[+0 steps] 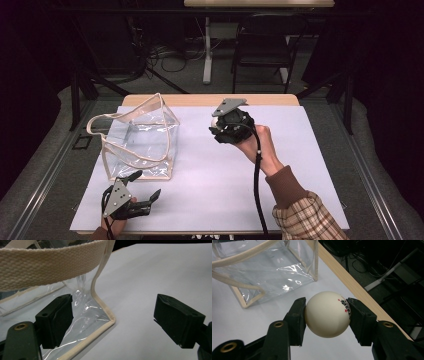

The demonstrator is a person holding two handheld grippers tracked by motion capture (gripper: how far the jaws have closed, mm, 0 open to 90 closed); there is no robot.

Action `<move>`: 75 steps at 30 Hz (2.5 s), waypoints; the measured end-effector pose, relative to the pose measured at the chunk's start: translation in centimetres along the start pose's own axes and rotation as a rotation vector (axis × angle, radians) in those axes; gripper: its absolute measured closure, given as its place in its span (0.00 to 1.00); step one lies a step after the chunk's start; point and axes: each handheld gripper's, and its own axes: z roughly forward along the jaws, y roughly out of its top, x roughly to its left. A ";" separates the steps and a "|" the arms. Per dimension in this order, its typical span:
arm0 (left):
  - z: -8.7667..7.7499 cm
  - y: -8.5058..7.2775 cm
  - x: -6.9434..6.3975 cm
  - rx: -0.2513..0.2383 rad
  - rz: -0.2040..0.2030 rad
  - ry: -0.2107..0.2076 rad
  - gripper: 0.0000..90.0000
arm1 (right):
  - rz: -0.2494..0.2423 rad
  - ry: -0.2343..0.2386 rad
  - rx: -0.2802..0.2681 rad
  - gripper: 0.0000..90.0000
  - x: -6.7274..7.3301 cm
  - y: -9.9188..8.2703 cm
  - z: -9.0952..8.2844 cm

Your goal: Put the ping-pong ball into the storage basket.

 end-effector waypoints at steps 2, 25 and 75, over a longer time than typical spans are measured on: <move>0.0 0.0 0.0 0.001 0.000 0.001 0.18 | 0.001 0.001 -0.001 0.56 -0.1 0.1 0.0; 0.0 0.0 0.0 0.000 0.000 0.001 0.18 | -0.023 0.003 0.005 0.56 0.1 1.6 0.7; -0.1 0.0 0.0 -0.003 0.005 0.000 0.18 | -0.038 0.021 -0.032 0.56 0.8 4.7 1.2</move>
